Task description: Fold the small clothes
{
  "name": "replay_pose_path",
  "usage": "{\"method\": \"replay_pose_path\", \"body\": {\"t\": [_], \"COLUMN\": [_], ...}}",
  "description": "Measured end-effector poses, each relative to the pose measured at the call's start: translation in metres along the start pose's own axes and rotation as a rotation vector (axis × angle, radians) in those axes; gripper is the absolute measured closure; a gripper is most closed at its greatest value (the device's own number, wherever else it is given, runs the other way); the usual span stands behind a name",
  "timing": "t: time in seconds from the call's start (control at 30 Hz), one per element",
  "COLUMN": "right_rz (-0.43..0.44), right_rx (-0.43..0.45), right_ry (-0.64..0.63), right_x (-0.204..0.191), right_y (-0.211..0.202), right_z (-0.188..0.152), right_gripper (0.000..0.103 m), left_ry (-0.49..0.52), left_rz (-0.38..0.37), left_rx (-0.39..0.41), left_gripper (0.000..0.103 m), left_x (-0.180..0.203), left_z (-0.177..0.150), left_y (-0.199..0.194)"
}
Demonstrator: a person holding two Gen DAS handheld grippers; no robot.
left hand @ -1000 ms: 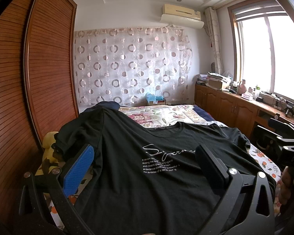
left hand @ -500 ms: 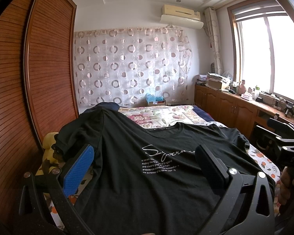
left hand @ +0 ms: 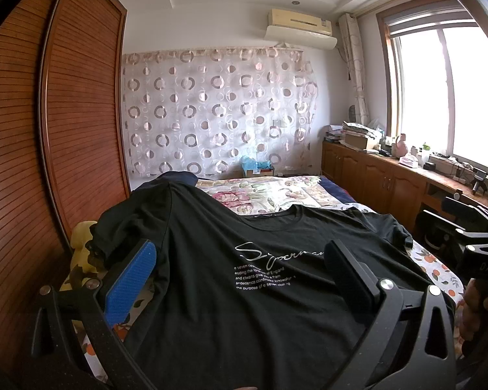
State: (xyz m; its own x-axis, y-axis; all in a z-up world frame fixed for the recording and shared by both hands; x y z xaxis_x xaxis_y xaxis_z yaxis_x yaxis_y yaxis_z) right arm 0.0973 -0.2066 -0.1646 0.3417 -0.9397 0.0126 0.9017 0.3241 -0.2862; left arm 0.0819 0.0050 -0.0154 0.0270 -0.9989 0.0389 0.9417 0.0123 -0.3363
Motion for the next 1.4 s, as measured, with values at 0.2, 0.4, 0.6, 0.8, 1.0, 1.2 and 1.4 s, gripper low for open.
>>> {"method": "replay_pose_path", "body": {"t": [0.2, 0.4, 0.6, 0.8, 1.0, 1.2, 1.4], "right_rz": [0.011, 0.038, 0.050, 0.067, 0.101, 0.151, 0.199], "right_rx": [-0.012, -0.052, -0.074, -0.098, -0.117, -0.144, -0.185], "right_ry": [0.001, -0.001, -0.006, -0.026, -0.040, -0.051, -0.086], "right_x": [-0.001, -0.005, -0.003, -0.003, -0.004, -0.004, -0.006], "right_y": [0.006, 0.022, 0.030, 0.046, 0.064, 0.084, 0.110], "right_z": [-0.002, -0.009, -0.009, -0.008, -0.002, 0.004, 0.010], "right_gripper": [0.000, 0.000, 0.000, 0.000, 0.000, 0.000, 0.000], "left_ry": [-0.004, -0.009, 0.006, 0.015, 0.021, 0.005, -0.007], "left_rz": [0.000, -0.008, 0.007, 0.022, 0.048, 0.077, 0.116], "left_rx": [-0.009, -0.034, -0.048, -0.075, -0.116, -0.156, -0.182], "left_gripper": [0.000, 0.000, 0.000, 0.000, 0.000, 0.000, 0.000], "left_x": [-0.002, -0.008, -0.021, -0.039, -0.061, -0.088, -0.124], "left_z": [0.007, 0.017, 0.020, 0.005, -0.003, -0.006, 0.001], "left_y": [-0.003, 0.005, 0.020, 0.037, 0.062, 0.082, 0.099]}}
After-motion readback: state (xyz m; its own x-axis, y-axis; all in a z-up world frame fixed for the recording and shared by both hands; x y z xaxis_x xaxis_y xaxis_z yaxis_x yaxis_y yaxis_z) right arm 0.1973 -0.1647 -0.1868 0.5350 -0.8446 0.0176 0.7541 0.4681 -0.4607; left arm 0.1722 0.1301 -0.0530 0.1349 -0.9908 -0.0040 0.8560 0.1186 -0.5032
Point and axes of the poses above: each gripper's, at about its wrist camera, not at the fingertips, and y roughly the way its jaws point, x to its right, z to its top, the point moved 9 cm from there along y, roughly the way its jaws point, and after that the axes turned 2 degrees about -y, right-handed, at the moved point
